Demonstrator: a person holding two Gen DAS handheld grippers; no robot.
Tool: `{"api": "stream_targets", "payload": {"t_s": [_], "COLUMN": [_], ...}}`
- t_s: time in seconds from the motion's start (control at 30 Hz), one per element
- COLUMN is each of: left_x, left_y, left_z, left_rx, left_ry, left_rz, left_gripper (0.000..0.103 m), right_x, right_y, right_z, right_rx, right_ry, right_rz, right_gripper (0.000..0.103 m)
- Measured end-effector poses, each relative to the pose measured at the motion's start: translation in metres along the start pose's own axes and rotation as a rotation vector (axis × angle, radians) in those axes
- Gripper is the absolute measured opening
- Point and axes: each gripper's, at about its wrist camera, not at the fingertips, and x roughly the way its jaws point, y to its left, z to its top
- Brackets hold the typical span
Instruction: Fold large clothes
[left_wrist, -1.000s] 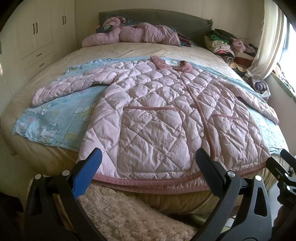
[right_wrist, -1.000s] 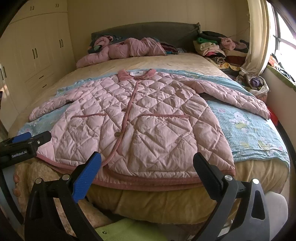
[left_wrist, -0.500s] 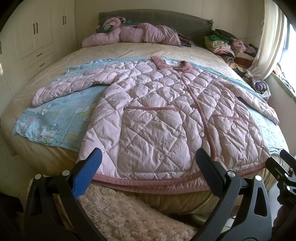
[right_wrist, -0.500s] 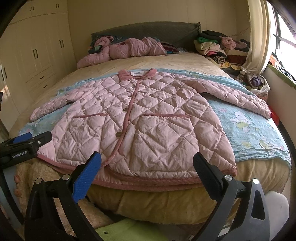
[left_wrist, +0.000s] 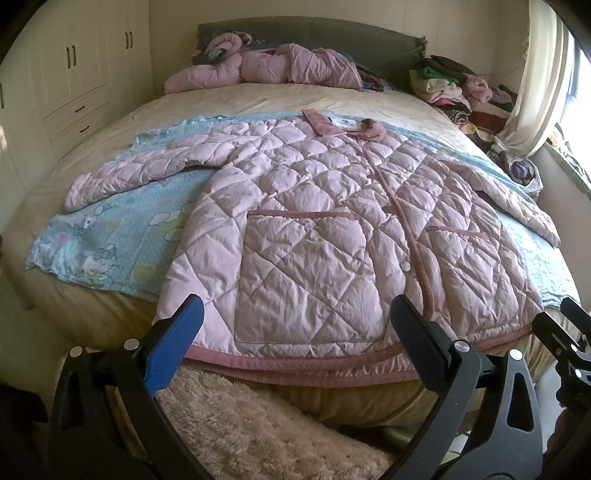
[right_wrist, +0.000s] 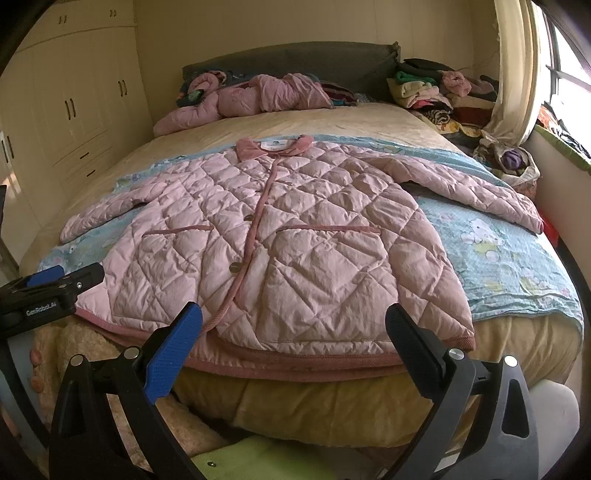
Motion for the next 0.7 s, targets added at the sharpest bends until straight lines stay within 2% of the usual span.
{"api": "stream_targets", "payload": {"t_s": [0.37,0.7], "left_x": [-0.007,0.015], "left_y": [0.001,0.009], "left_z": [0.009,0.014], "left_rx": [0.009,0.006], "left_ry": [0.003,0.023], "left_rz": [0.003,0.021], "left_gripper": [0.095,0.095], "right_x": [0.013,0.028], "right_y": [-0.006,-0.006], "right_z": [0.002,0.019], "right_rx": [0.009,0.018], "right_ry": [0.010,0.009], "right_rz": [0.021,0.044], "right_gripper": [0.099,0.099]}}
